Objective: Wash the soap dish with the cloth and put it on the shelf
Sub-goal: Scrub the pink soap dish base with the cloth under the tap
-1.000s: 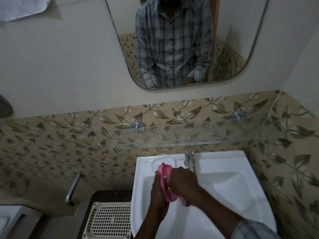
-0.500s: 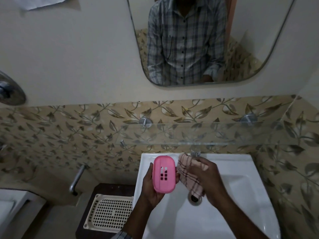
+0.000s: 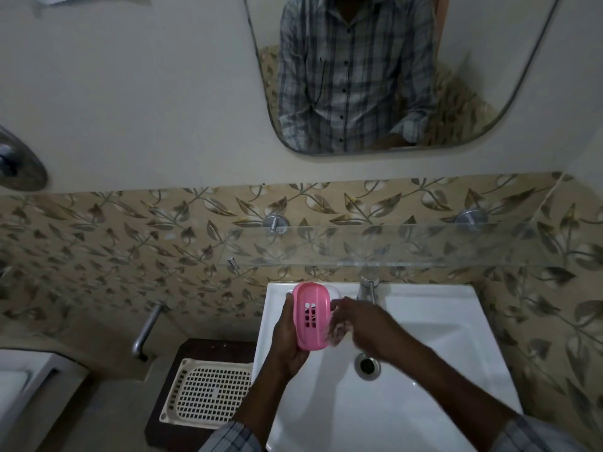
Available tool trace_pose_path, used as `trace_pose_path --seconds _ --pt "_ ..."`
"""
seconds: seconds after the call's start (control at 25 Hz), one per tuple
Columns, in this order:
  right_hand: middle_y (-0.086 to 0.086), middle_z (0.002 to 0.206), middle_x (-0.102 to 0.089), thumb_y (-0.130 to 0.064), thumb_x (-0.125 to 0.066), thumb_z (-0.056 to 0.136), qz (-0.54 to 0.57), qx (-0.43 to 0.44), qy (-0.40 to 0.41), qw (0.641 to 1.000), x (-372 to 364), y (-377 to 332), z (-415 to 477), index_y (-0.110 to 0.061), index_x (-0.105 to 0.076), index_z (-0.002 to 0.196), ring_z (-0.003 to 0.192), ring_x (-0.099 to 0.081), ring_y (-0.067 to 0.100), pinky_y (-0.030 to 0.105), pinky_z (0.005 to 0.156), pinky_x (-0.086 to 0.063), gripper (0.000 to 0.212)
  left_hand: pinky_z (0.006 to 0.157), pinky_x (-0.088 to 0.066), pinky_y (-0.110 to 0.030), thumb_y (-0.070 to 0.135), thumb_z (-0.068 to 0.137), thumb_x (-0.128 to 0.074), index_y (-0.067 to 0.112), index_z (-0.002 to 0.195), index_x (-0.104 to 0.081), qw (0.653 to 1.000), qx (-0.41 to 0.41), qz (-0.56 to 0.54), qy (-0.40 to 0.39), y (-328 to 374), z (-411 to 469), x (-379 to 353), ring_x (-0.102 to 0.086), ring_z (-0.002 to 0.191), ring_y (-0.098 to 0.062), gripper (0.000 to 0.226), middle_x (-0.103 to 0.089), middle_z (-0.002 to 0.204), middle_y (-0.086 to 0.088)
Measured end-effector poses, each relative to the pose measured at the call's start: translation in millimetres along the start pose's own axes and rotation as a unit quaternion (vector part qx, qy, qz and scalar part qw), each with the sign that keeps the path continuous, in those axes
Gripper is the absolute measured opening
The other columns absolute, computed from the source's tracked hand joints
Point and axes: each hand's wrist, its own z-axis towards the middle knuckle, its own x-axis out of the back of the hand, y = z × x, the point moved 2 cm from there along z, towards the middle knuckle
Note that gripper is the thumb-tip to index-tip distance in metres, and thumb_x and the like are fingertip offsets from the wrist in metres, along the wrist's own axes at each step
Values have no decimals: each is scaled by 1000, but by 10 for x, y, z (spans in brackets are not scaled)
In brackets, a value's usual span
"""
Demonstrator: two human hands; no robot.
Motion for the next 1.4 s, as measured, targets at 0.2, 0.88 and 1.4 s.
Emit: trace_pose_path --seconds 0.2,0.88,1.4 --pt "11 120 -61 21 -53 69 -96 27 191 976 190 -12 103 -12 -66 120 104 -65 32 36 80 -56 63 92 -55 -48 56 93 -41 -4 136 -54 1000 -3 6 -24 -16 51 -26 -67 102 -39 75 -63 123 -30" --pt "16 96 -71 -17 -59 87 209 -249 25 945 -87 137 -296 -10 -73 103 92 -68 36 33 74 -54 23 89 -59 -43 59 96 -34 2 134 -57 996 -48 70 2 230 159 181 -70 105 -34 72 -68 122 -25" --pt "10 100 -71 -6 -65 83 17 -47 -132 990 -298 -80 344 -14 -72 98 87 -67 24 30 75 -54 18 90 -57 -38 52 100 -37 17 122 -69 905 -182 383 -31 156 228 -104 -70 108 -29 52 -74 114 -14"
